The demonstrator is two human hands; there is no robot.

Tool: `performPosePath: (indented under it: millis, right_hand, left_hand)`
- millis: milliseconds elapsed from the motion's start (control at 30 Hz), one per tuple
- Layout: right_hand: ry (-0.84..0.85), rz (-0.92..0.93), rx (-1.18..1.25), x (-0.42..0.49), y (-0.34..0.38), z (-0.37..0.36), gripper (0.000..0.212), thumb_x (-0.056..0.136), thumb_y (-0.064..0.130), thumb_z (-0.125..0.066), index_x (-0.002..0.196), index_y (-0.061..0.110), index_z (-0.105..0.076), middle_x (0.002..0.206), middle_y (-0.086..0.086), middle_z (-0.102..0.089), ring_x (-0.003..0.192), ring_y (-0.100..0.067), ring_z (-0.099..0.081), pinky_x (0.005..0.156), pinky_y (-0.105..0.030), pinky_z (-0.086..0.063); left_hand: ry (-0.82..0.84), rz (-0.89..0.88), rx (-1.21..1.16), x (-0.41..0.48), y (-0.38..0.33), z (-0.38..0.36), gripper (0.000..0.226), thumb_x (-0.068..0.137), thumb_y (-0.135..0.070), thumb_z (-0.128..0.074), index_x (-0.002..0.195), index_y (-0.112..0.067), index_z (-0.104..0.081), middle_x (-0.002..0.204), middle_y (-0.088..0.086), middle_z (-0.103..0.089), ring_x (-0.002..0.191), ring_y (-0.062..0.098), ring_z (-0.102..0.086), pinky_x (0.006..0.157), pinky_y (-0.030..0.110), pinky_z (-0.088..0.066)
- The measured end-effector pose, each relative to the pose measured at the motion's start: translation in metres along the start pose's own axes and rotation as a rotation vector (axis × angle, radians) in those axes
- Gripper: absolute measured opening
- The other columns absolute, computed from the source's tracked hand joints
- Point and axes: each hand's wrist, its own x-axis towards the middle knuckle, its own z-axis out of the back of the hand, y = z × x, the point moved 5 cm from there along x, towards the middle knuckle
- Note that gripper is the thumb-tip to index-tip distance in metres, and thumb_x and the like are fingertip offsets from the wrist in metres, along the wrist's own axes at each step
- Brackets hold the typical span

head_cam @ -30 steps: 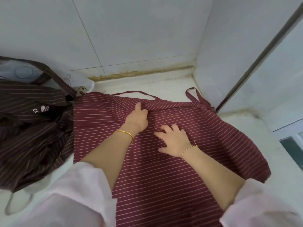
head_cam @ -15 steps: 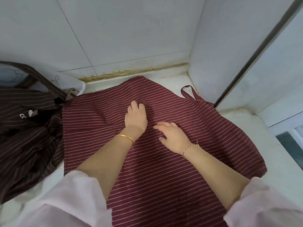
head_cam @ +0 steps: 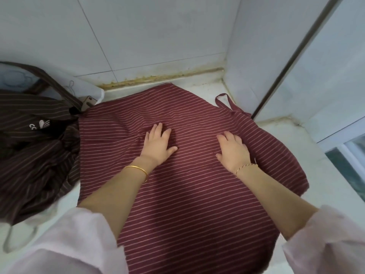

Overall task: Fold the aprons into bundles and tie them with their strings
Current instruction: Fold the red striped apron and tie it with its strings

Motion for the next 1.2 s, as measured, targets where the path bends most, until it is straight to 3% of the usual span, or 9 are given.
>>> performPosePath:
  millis: [100, 200, 400, 533, 633, 833, 1000, 1133, 1200]
  right_hand:
    - [-0.092, 0.165, 0.089, -0.029, 0.02, -0.001, 0.043, 0.089, 0.013, -0.056, 0.131, 0.02, -0.049, 0.133, -0.001, -0.044, 0.118, -0.023, -0.044, 0.094, -0.036, -0.048]
    - [-0.044, 0.205, 0.158, -0.054, 0.03, -0.013, 0.029, 0.089, 0.011, -0.053, 0.115, 0.023, -0.058, 0.12, 0.004, -0.048, 0.103, -0.018, -0.055, 0.081, -0.033, -0.052]
    - [0.124, 0.275, 0.148, -0.093, 0.03, -0.028, 0.024, 0.094, 0.017, -0.047, 0.114, 0.024, -0.058, 0.109, 0.004, -0.064, 0.099, -0.018, -0.06, 0.084, -0.034, -0.05]
    - [0.093, 0.322, 0.156, -0.119, 0.022, -0.03, 0.024, 0.093, 0.013, -0.048, 0.11, 0.025, -0.059, 0.113, 0.005, -0.06, 0.1, -0.017, -0.059, 0.084, -0.035, -0.05]
    - [0.085, 0.356, 0.16, -0.148, 0.008, -0.036, 0.023, 0.092, 0.01, -0.046, 0.104, 0.023, -0.061, 0.112, 0.004, -0.058, 0.094, -0.018, -0.059, 0.081, -0.034, -0.05]
    - [0.138, 0.454, 0.102, -0.185, -0.007, -0.044, 0.025, 0.09, 0.007, -0.046, 0.101, 0.023, -0.063, 0.106, 0.003, -0.059, 0.089, -0.017, -0.058, 0.082, -0.031, -0.047]
    - [0.34, 0.479, 0.247, -0.206, -0.011, -0.039, 0.02, 0.087, 0.02, -0.047, 0.091, 0.024, -0.066, 0.092, 0.012, -0.064, 0.087, -0.014, -0.059, 0.082, -0.036, -0.049]
    - [0.515, 0.458, 0.408, -0.218, -0.014, -0.038, 0.018, 0.081, 0.031, -0.057, 0.098, 0.027, -0.061, 0.098, 0.007, -0.065, 0.089, -0.012, -0.064, 0.083, -0.043, -0.053]
    - [0.5, 0.485, 0.335, -0.218, -0.015, -0.034, 0.053, 0.074, 0.037, -0.071, 0.121, 0.028, -0.05, 0.122, 0.007, -0.057, 0.105, -0.01, -0.059, 0.091, -0.039, -0.051]
  left_hand:
    - [-0.131, -0.136, -0.046, -0.032, -0.013, 0.005, 0.053, 0.089, -0.035, -0.059, 0.135, -0.014, -0.042, 0.143, 0.009, -0.032, 0.133, 0.026, -0.031, 0.113, 0.04, -0.029]
    - [0.005, -0.255, -0.085, -0.067, -0.037, -0.007, 0.036, 0.089, -0.03, -0.061, 0.12, -0.016, -0.049, 0.124, 0.003, -0.04, 0.106, 0.021, -0.052, 0.094, 0.036, -0.046]
    - [0.25, -0.332, -0.073, -0.135, -0.073, -0.031, 0.017, 0.092, -0.036, -0.055, 0.094, -0.02, -0.051, 0.089, -0.005, -0.059, 0.053, 0.002, -0.048, 0.062, 0.025, -0.046]
    - [0.363, -0.38, -0.063, -0.174, -0.093, -0.051, 0.023, 0.088, -0.043, -0.06, 0.086, -0.021, -0.052, 0.071, -0.009, -0.058, 0.059, 0.005, -0.049, 0.058, 0.024, -0.04]
    - [0.434, -0.41, -0.08, -0.211, -0.115, -0.069, 0.034, 0.079, -0.05, -0.067, 0.084, -0.019, -0.053, 0.083, -0.005, -0.059, 0.071, 0.014, -0.053, 0.061, 0.03, -0.044]
    - [0.365, -0.504, 0.319, -0.243, -0.139, -0.087, 0.045, 0.076, -0.05, -0.069, 0.101, -0.017, -0.049, 0.099, -0.002, -0.035, 0.086, 0.015, -0.041, 0.067, 0.032, -0.04]
    - [0.441, -0.351, -0.031, -0.238, -0.129, -0.079, 0.017, 0.088, -0.027, -0.063, 0.085, -0.02, -0.047, 0.095, -0.002, -0.05, 0.085, 0.017, -0.048, 0.072, 0.032, -0.042]
    - [0.326, -0.139, -0.258, -0.226, -0.111, -0.059, 0.013, 0.092, -0.021, -0.057, 0.083, -0.021, -0.047, 0.09, -0.003, -0.053, 0.085, 0.019, -0.051, 0.076, 0.032, -0.044]
    - [0.262, -0.039, -0.321, -0.221, -0.104, -0.051, 0.009, 0.094, -0.021, -0.053, 0.087, -0.018, -0.049, 0.09, -0.001, -0.054, 0.082, 0.018, -0.05, 0.074, 0.031, -0.044]
